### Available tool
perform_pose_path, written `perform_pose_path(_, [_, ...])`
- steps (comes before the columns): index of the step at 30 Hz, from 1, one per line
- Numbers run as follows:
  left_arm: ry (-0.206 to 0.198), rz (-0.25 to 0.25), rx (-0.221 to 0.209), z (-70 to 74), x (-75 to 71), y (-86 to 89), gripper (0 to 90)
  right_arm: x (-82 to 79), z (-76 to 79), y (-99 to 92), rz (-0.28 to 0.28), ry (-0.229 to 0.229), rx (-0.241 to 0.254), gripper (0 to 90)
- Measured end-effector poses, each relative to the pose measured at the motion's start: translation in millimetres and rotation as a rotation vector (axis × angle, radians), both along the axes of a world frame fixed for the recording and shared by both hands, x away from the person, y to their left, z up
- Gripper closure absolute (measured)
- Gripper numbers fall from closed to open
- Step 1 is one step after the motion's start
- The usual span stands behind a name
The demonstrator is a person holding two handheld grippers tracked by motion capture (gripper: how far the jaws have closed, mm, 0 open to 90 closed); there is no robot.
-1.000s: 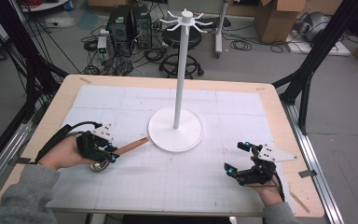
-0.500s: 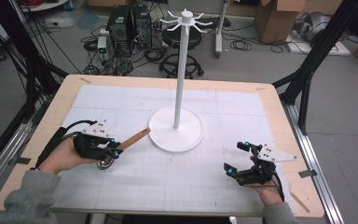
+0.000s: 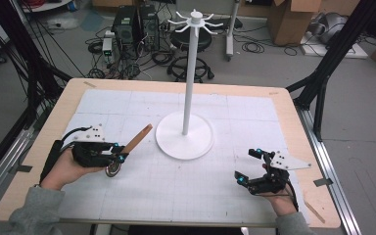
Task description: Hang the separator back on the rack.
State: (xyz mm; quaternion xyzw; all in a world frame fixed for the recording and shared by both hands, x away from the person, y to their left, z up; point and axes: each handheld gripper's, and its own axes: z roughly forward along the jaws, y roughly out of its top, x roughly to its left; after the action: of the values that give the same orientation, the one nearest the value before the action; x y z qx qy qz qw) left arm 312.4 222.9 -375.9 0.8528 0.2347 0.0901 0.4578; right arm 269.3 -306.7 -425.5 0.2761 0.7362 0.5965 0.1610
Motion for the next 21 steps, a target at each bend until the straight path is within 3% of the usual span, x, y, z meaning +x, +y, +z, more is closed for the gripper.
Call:
perform_pose_path(3, [-0.025,0.015,-0.041,3.6,-1.0,-1.4,69.4,0.0,0.1,0.0,-0.002,0.004,0.002,0.6])
perform_pose_path(8, [-0.027,0.059,-0.101,7.0,1.2,1.5,69.4,-0.1,0.2,-0.1,0.000,0.004,0.002,0.6])
perform_pose_path(13, [-0.040,0.097,-0.136,11.8,0.7,4.5,69.4,-0.1,0.2,-0.1,0.000,0.003,0.002,0.6])
perform_pose_path(21, [-0.067,0.123,-0.156,19.0,-0.5,0.0,69.4,-0.6,0.9,0.4,0.000,0.002,0.007,0.6])
